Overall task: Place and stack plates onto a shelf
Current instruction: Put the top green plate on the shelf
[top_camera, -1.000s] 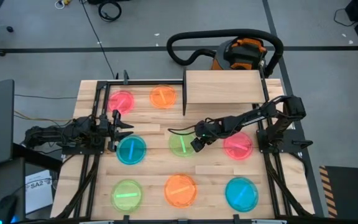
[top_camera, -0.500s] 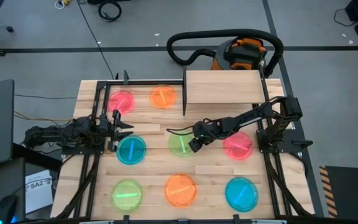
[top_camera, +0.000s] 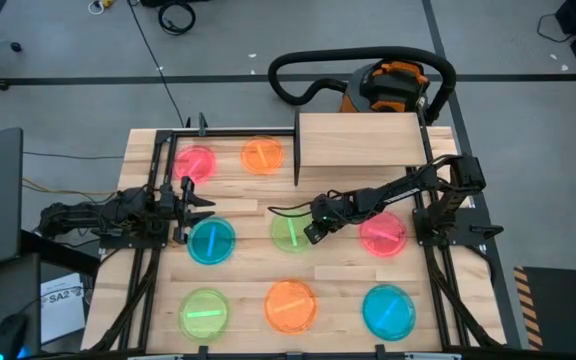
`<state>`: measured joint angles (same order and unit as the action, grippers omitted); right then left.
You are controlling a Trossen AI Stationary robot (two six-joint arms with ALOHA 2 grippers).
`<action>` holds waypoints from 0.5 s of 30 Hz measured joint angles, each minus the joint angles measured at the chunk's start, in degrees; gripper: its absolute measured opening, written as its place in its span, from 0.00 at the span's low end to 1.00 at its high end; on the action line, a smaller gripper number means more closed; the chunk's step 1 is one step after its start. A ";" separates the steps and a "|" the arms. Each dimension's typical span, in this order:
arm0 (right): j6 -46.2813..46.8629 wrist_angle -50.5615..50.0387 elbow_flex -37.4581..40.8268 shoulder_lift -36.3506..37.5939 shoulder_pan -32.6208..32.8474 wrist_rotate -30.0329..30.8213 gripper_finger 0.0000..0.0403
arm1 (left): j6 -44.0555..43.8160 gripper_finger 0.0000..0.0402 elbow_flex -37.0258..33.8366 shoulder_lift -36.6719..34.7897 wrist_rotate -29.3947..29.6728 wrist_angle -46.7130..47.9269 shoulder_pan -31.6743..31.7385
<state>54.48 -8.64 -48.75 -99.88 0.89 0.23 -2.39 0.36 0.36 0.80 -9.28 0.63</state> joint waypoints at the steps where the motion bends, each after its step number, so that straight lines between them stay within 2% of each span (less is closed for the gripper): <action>1: -0.01 0.00 0.00 -0.02 0.00 0.00 0.22 | 0.00 0.30 0.01 0.00 0.00 0.00 0.00; 15: -0.09 0.11 0.02 -0.09 0.07 -0.74 0.06 | 0.00 0.30 0.00 0.00 0.00 0.00 0.01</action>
<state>54.39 -8.54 -48.73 -99.96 0.95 -0.51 -2.39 0.36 0.36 0.80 -9.28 0.64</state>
